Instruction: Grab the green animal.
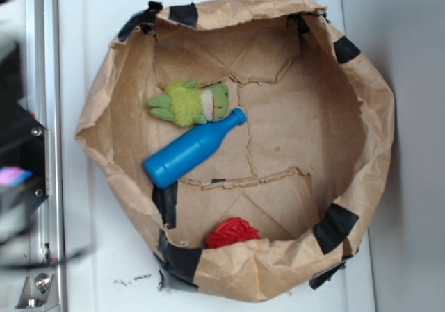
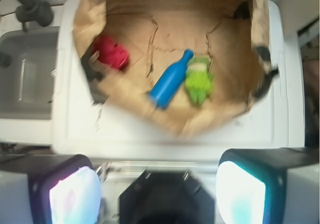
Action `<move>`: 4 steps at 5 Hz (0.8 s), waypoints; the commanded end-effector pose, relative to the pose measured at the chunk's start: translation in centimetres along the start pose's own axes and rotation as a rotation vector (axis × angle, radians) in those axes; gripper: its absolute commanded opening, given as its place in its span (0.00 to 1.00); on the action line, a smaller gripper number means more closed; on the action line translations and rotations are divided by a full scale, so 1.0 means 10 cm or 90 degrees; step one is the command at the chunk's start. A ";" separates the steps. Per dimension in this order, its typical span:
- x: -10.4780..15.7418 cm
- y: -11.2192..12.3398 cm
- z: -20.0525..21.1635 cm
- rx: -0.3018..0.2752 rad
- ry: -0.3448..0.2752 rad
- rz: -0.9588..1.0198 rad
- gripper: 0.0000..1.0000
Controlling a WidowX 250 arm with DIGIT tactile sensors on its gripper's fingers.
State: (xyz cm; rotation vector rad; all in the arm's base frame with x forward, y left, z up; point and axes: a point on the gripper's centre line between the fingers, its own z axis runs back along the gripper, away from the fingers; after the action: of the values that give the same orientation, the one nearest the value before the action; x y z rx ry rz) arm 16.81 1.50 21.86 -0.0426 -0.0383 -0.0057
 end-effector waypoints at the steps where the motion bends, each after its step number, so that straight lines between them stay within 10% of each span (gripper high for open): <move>1: 1.03 0.14 -0.16 -0.039 -0.051 -0.189 1.00; 2: 1.27 -0.19 -0.41 0.014 -0.065 -0.332 1.00; 4: 0.79 -0.11 -0.68 0.004 -0.060 -0.391 1.00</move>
State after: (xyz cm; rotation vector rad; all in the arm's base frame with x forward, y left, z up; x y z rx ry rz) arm 24.91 0.83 14.15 -0.0365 -0.1002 -0.6256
